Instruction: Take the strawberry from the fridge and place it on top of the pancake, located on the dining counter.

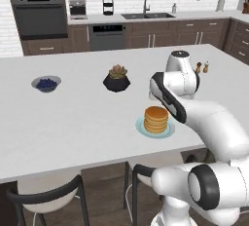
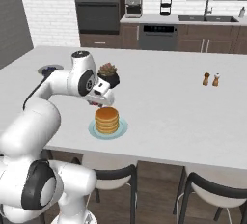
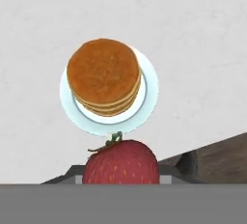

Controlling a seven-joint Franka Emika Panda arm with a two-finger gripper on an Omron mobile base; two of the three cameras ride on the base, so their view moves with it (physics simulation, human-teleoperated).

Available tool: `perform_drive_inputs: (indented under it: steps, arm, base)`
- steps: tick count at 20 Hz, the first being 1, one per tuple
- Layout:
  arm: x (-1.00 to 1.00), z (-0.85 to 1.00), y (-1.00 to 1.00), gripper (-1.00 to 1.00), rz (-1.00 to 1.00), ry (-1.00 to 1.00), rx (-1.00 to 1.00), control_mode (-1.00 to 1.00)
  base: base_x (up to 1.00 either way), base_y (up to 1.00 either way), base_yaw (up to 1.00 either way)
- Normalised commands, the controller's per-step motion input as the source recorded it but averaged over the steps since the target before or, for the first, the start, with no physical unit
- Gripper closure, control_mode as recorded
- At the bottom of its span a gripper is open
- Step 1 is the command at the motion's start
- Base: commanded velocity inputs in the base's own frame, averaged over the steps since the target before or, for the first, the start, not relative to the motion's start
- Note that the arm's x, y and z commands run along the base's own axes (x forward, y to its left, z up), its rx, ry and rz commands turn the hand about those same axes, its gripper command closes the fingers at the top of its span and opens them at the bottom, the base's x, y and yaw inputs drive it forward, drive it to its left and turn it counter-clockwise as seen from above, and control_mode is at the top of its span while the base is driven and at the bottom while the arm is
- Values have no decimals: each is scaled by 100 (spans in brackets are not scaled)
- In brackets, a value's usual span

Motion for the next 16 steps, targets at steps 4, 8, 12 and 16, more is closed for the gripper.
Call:
perform_drive_inputs:
  steps: [4, 8, 12, 16]
  arm:
    - [100, -74, -42, 100, -2, 9, 4, -100]
    - [85, -38, 8, 100, 0, 0, 0, -100]
    - [74, -2, 31, 100, 0, 0, 0, -100]
    - [-3, -26, 6, 100, 0, 3, 0, -100]
  base:
    - [0, 0, 0]
    - [0, 0, 0]
    - [0, 0, 0]
    - [0, 0, 0]
